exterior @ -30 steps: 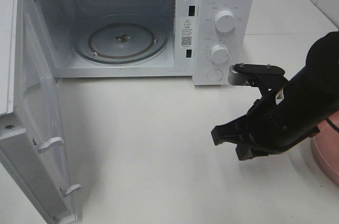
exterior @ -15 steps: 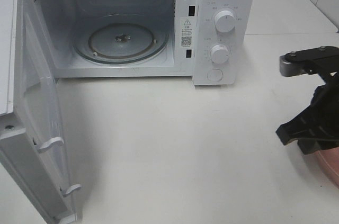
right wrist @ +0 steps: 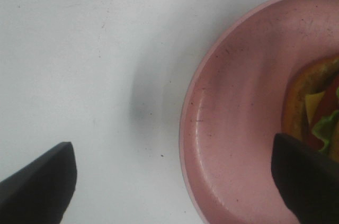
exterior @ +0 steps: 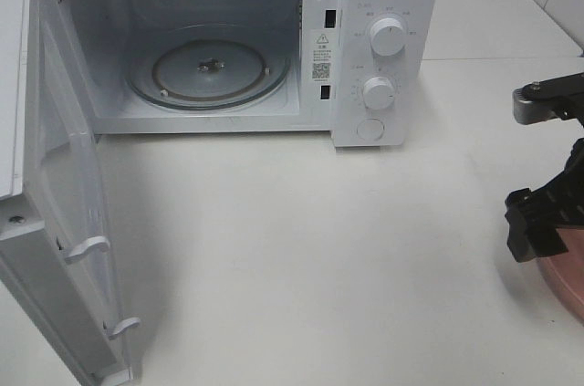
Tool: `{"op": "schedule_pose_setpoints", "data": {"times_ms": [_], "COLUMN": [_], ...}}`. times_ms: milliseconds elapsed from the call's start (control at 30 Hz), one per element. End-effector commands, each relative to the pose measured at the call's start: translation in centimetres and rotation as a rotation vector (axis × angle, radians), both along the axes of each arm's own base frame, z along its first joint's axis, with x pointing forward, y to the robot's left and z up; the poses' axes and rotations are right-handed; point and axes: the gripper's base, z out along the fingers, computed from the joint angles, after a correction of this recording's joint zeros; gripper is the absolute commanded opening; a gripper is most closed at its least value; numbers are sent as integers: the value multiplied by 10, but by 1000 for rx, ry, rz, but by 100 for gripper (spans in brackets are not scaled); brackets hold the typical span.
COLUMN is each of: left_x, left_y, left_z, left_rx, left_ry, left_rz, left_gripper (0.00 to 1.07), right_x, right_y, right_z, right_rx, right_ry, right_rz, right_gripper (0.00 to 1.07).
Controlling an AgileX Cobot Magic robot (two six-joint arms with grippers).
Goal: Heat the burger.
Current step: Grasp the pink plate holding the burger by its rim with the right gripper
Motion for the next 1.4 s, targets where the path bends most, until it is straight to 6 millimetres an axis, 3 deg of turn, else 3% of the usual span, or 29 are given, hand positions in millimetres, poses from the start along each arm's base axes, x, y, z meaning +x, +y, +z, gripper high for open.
{"op": "schedule_pose_setpoints", "data": {"times_ms": [33, 267, 567, 1133, 1233, 1300, 1333, 1367, 1400], "left_x": [-2, -2, -2, -2, -2, -2, -2, -2, -2], "left_y": [0, 0, 0, 0, 0, 0, 0, 0, 0], "left_z": [-1, -1, -1, -1, -1, -1, -1, -1, -1], "left_rx": [-11, -11, -11, -11, -11, -11, -11, -11, -11], "left_ry": [-20, -20, -20, -20, -20, -20, -20, -20, -20], "left_rz": [2, 2, 2, 2, 2, 2, 2, 2, 2], "left_gripper": [100, 100, 100, 100, 100, 100, 100, 100, 100], "right_x": [4, 15, 22, 29, 29, 28, 28, 28, 28], "right_y": [-2, -12, -10, -19, -19, -18, -18, -18, -18], "right_z": [-6, -29, -52, -84, -87, -90, -90, -90, -90], "right_rx": [-18, -52, -49, -45, -45, -37, -37, -35, -35], "right_ry": [2, 57, 92, 152, 165, 177, 177, 180, 180], "right_rz": [17, -23, -15, -47, -49, -64, -64, -68, -68], "right_gripper": [94, 92, 89, 83, 79, 68, 68, 58, 58]}}
